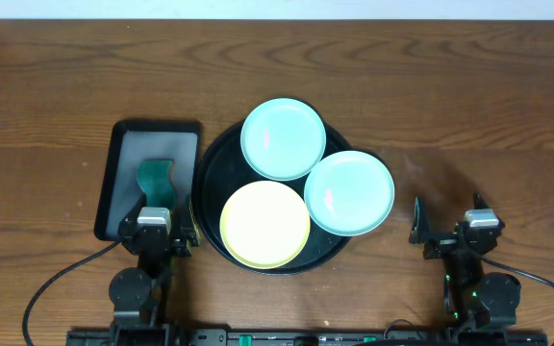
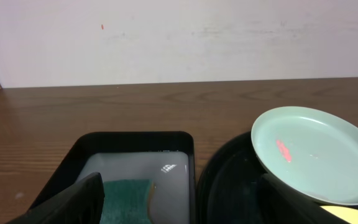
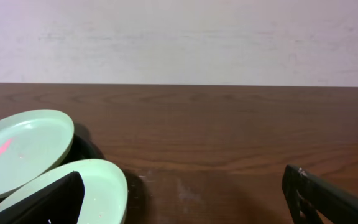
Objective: Clean dirty plates on tray and stack at the side
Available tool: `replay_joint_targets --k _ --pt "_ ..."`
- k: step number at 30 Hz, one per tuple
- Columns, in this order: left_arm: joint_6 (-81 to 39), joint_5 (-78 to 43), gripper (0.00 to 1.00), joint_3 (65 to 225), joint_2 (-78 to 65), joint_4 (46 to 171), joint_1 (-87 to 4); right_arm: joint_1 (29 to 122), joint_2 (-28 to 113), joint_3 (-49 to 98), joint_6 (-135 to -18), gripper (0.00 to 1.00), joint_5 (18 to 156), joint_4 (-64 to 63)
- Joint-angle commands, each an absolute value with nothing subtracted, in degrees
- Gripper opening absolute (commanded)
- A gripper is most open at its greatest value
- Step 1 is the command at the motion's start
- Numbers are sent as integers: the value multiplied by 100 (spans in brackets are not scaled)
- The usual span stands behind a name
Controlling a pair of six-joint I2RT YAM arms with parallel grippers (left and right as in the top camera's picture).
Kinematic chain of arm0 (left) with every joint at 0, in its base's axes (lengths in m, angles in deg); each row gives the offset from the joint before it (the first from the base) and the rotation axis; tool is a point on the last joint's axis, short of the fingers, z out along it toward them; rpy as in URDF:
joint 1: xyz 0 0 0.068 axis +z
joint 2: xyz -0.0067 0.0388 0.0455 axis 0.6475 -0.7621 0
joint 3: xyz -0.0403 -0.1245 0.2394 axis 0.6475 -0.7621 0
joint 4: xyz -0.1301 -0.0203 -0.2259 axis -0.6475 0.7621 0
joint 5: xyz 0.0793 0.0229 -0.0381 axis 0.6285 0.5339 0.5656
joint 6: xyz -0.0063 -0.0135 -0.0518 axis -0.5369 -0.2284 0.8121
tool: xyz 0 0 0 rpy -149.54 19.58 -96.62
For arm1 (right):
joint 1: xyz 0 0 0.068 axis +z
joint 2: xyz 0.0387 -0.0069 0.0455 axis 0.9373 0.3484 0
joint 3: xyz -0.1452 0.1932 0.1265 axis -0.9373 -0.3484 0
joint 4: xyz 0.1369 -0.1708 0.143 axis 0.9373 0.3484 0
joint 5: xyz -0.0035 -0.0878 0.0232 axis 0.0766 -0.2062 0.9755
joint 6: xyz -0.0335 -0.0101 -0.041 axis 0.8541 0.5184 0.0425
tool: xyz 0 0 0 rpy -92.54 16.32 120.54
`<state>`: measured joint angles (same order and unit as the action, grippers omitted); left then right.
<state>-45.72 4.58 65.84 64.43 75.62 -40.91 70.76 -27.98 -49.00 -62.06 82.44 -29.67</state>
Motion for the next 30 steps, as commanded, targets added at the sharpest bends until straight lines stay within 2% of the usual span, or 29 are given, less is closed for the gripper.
replay_joint_targets --k 1,8,13,18,24,30 --pt "-4651 314 79 6536 6447 7806 -4115 7126 -2824 -4909 -6265 99 8192 -2943" --pt "-4618 268 79 6536 6447 7806 -4115 7126 -2824 -4909 -6431 99 8437 -2970" --pt "-3991 -12 79 6538 6447 7712 -4115 7126 -2824 -4909 -7133 99 8491 -2972" --pt "-3029 -121 79 6844 6447 7789 -4115 7126 -2824 -4909 -7207 99 8491 -3040" --pt "-2752 -390 79 8125 6257 8720 -4115 7126 -2824 -4802 -7224 99 9018 -3068" --pt "-2754 -350 79 10227 4924 10117 -4115 7126 -2665 -3948 -7686 99 9027 -2701"
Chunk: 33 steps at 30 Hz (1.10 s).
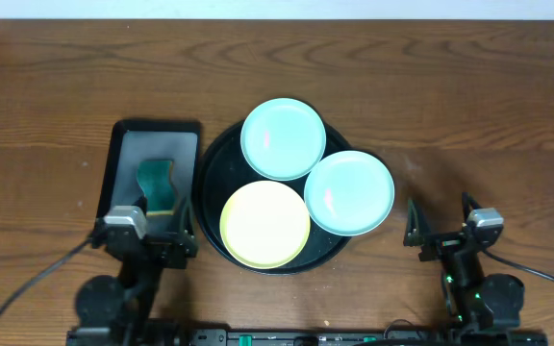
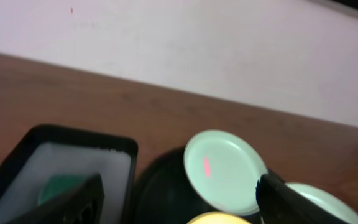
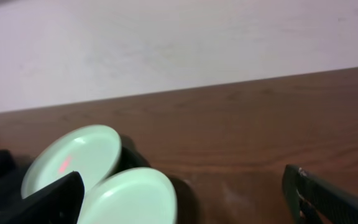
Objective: Clean dirty plates on tray and stack at the side
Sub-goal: 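Move left gripper over the sponge basin and right gripper to the right mint plate rim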
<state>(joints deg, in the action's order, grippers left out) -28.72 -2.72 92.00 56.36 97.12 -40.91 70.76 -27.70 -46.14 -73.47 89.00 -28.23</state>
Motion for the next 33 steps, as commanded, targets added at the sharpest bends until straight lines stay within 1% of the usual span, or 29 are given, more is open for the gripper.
replay_joint_targets --k 1,2,3,7,8,12,13,14,17,19,22,24,25,26,27,28,29,30,31,32,33 --pt "-2756 -350 79 10505 4692 10281 -4115 7126 -2595 -3784 -7683 99 9027 -2613" --pt "-2756 -350 79 10907 4368 10521 -4115 7126 -2472 -3532 -7683 99 9025 -2493" --pt "-2789 -353 79 11709 3713 11046 -4115 7124 -2123 -2968 -7683 99 9027 -2209" --pt "-3182 -353 79 13335 2465 12298 -4115 7126 -1141 -1738 -7681 99 9033 -1433" --pt "-3449 -350 79 14111 1877 12967 -4115 7126 -468 -988 -7659 99 9103 -871" --pt "-3737 -350 79 15326 871 14112 -4115 7126 904 524 -7338 99 9604 405" --pt "-3759 -350 84 15536 655 14333 -4115 7126 1298 975 -7224 99 9731 853" --pt "-3779 -350 94 15667 484 14482 -4113 7126 1687 1414 -7095 99 9844 1314" --pt "-3777 -348 94 15757 100 14617 -4115 7128 2727 2566 -6798 99 10008 2634" --pt "-3775 -350 94 15757 -62 14600 -4115 7128 3239 3090 -6794 99 10015 3177" --pt "-3775 -350 94 15757 -246 14628 -4115 7126 3844 3510 -6798 99 10091 3454" --pt "-3777 -348 94 15757 -320 14672 -4115 7126 4089 3532 -6789 99 10458 3493" --pt "-3777 -346 94 15757 -351 14715 -4113 7126 4183 3530 -6737 98 10638 3539" --pt "-3777 -344 94 15757 -368 14739 -4113 7135 4275 3528 -6656 87 10828 3603" --pt "-3775 -289 93 15755 -379 14761 -4113 7170 4384 3521 -6639 73 10935 3655" --pt "-3775 -165 88 15748 -379 14777 -4113 7218 4471 3519 -6632 66 10911 3710" --pt "-3700 159 73 15726 -379 14796 -4113 7309 4563 3517 -6591 60 10885 3769" --pt "-3479 384 62 15722 -379 14814 -4102 7393 4624 3517 -6540 57 10867 3799" --pt "-3084 734 49 15716 -381 14844 -4084 7526 4699 3517 -6514 45 10830 3826" --pt "-2754 1040 37 15705 -385 14886 -4067 7707 4782 3514 -6525 38 10719 3839" --pt "-2535 1337 35 15674 -390 14925 -4065 7889 4854 3514 -6562 33 10607 3837"
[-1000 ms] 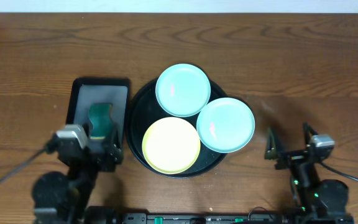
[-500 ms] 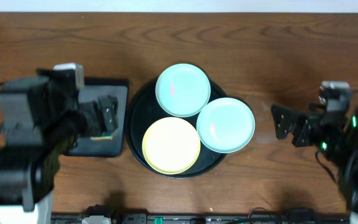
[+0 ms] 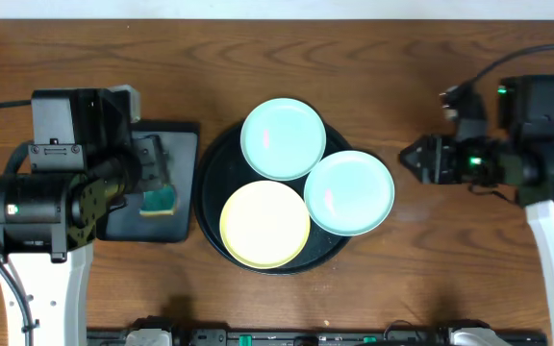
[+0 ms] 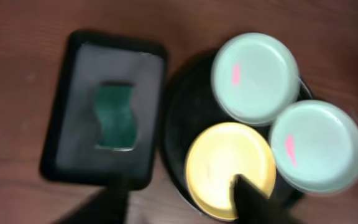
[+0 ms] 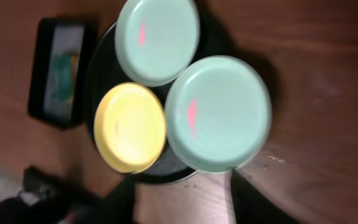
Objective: Clean dirty plates on tray and stack at the side
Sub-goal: 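Move left gripper over the sponge basin and right gripper to the right mint plate rim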
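Note:
A round black tray holds three plates: a pale blue one at the back, a second pale blue one on the right and a yellow one in front. Each blue plate carries a pink smear. A green sponge lies in a black rectangular tray to the left. My left gripper hangs open high over that sponge tray. Held high to the right of the plates, my right gripper is open too, empty.
Brown wooden table all round, with bare wood to the right of the round tray and along the back. A pale wall edge runs along the table's far side. Cables trail at the front left and far right.
Both arms stood low at the table's front edge; now both are raised, wrist cameras looking down on the trays. Left is over the sponge tray, right beside the right blue plate. Plates and sponge unchanged.
Both arms sat folded at the front edge, cameras level with the table, grippers open. A second later their views were a little higher. Now both are raised above the table, still open and empty. Nothing on either tray has shifted.

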Available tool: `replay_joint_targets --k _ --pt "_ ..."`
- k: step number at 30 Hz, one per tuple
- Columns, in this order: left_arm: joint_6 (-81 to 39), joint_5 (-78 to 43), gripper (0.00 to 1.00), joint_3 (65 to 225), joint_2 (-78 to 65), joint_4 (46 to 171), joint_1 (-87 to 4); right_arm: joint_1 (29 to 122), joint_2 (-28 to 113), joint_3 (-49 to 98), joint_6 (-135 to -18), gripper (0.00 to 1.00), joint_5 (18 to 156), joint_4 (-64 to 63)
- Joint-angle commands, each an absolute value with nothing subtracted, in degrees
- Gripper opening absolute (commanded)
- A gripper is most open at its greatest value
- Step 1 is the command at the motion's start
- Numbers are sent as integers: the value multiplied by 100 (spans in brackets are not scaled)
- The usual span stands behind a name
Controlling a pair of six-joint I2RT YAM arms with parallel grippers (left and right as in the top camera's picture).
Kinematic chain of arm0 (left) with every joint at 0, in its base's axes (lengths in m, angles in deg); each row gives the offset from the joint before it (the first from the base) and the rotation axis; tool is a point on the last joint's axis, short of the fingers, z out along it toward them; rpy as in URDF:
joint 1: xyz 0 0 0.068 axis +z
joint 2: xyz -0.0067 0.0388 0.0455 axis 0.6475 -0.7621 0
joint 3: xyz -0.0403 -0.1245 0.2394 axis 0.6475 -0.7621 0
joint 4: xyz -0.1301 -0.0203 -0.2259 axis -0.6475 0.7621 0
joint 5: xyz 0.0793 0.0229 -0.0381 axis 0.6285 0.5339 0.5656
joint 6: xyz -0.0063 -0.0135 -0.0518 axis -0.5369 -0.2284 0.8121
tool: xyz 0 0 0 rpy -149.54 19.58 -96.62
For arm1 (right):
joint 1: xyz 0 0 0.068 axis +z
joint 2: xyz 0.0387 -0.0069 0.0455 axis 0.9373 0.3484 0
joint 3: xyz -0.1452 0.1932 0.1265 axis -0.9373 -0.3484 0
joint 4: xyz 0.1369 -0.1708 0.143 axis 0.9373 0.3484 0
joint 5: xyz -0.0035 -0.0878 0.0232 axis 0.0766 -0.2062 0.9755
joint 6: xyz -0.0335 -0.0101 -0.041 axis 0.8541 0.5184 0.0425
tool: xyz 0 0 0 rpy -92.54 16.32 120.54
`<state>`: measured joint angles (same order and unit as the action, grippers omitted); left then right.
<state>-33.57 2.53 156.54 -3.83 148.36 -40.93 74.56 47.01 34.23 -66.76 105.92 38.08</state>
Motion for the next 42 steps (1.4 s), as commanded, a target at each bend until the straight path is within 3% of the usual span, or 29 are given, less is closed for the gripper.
replay_joint_targets --k 1,3,4,10,15,21,28,31,34,39,40,42 --pt "-2494 1505 35 15639 -390 14949 -4065 8109 4939 3514 -6654 31 10410 3821" --pt "-2494 1820 35 15510 -394 15054 -4065 8658 5153 3514 -7017 33 9748 3767" --pt "-2424 1840 42 15403 -410 15142 -4065 9110 5350 3514 -7275 37 9178 3703" --pt "-2299 1837 56 15110 -495 15131 -4065 10179 6144 3514 -7408 46 8225 3378" --pt "-2284 1783 57 15058 -650 15192 -4067 10501 6821 3514 -7670 41 7720 3207" --pt "-2387 1558 61 15058 -825 15212 -4065 10085 7046 3523 -7832 48 7285 3211" --pt "-2765 1536 62 15058 -1376 15085 -4065 8870 6651 3523 -7832 55 7667 3754" --pt "-3099 1536 62 15058 -1752 15032 -4065 8610 6675 3464 -7832 52 7702 3996" --pt "-3239 1440 63 15058 -2204 14906 -4065 8498 6675 3202 -7832 43 7792 3896" --pt "-3333 1326 63 15058 -2527 14788 -4065 8507 6675 2758 -7834 38 7849 3483" --pt "-3346 1368 72 15058 -2543 14785 -4065 8507 6675 2651 -7834 37 7849 3356" --pt "-3346 1433 74 15058 -2545 14777 -4065 8503 6675 2454 -7834 35 7849 3109"
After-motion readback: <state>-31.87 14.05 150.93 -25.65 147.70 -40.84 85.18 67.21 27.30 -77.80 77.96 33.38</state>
